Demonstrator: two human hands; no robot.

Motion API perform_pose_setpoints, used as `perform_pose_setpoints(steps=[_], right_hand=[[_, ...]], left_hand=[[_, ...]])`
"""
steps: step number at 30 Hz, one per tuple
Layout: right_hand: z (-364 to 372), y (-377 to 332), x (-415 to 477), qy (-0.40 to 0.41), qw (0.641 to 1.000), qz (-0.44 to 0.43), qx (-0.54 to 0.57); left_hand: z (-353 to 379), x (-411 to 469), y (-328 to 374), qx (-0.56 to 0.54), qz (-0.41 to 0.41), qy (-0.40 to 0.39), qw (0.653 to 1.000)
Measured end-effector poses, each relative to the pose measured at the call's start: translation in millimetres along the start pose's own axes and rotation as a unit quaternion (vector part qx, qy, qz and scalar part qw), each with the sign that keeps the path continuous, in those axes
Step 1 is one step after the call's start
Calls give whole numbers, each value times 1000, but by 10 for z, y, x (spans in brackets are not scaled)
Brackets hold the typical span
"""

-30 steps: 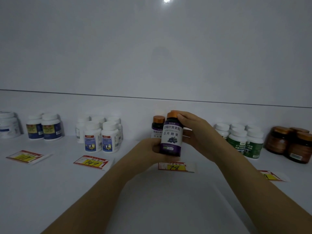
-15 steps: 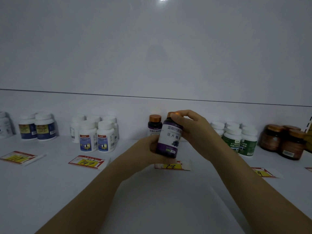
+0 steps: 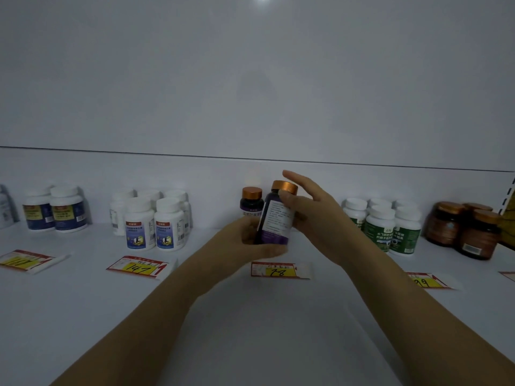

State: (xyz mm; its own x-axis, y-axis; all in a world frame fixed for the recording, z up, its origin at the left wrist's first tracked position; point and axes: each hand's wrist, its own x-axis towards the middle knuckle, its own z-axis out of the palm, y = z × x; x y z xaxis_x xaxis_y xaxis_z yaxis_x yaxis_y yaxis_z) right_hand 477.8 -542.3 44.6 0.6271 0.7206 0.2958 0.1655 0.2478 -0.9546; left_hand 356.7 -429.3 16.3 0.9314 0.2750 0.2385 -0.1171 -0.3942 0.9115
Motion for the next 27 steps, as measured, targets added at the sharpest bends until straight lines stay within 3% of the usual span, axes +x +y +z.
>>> perform_pose_setpoints(steps=[4,8,12,15,20,24,27], right_hand=[[-24,8,21,-36,998,13,57],[50,30,31,-27,998,-14,-51],[-11,34,39,-6,1000,2,6],[-37,3,29,-42,997,10,67],[63,50,7,-59,996,-15,-58],[-16,50,24,-45,999,7,20],[-54,31,20,-84,994,25,66]], left_hand=[[-10,5,-13,6,-9,16,1000],[-5,0,-9,27,15,82,996],[-2,-24,18,-5,-3,24,1000],[-15,-24,27,-18,-12,7,1000],[-4,-4,6,33,6,90,995],[-18,-20,10,3,-8,40,999],[-22,-33,22,1,-16,10,1000]])
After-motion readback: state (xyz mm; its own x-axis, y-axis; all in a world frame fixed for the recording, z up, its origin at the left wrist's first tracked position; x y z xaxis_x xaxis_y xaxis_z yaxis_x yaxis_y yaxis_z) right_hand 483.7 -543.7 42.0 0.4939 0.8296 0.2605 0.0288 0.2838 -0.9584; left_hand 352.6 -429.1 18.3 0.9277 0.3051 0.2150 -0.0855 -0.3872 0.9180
